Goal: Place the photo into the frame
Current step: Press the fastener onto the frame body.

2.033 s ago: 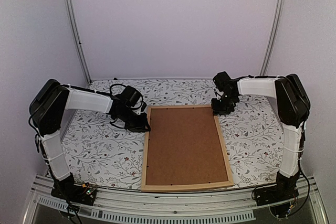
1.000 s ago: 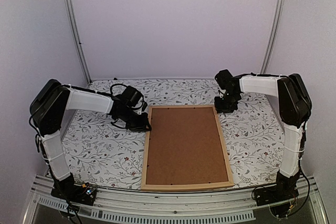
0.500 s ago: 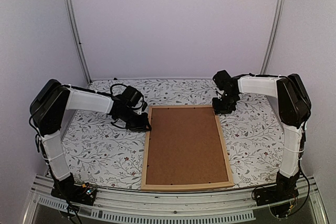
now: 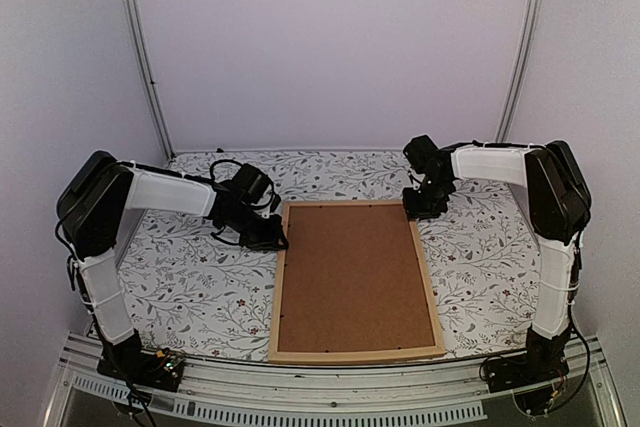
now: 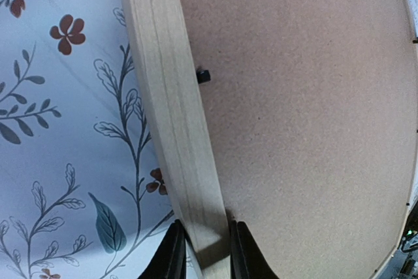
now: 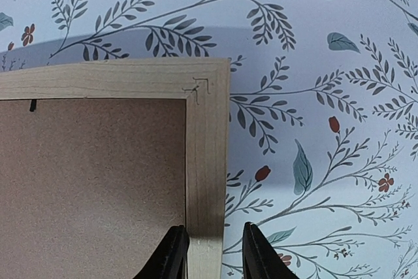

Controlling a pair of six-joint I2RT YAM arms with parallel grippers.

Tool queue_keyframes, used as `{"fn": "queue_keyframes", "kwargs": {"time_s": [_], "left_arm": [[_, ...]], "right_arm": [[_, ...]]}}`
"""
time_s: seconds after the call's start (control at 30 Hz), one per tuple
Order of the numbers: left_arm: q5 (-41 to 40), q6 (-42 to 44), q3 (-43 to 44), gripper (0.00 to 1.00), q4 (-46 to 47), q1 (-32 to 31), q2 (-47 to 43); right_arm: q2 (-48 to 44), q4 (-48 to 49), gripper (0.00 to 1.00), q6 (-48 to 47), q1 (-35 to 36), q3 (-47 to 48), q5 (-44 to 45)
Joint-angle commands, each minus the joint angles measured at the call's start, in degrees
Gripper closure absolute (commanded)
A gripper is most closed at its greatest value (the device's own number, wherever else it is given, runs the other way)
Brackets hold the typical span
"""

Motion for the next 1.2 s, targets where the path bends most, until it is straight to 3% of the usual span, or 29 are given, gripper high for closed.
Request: {"fn": "queue_keyframes", "kwargs": {"time_s": [0.0,0.57,0.87,1.17], "left_arm": [[1.41,2.89,-1.38,0.82,1.17,-1.88,1.78],[1.48,2.87,-1.89,0.82,1.43,-1.87,1.93],[1.52,2.92,-2.09,0.82,1.49,-1.89,1.90],[1.66,2.91,-2.26,0.82,1.60,-1.89,1.78]], "right_arm": [[0.18,-0.05,0.69,0.24,-0.49,-0.49,0.70],[-1.47,1.03,0.69,0.51,-1.82,-3.32,0.15],[-5.03,4.42,0.69,1.37,-3.65,-3.83,-8.10],[-4.61,2.34,0.69,0.57,-3.95,-4.69,-3.69]]}}
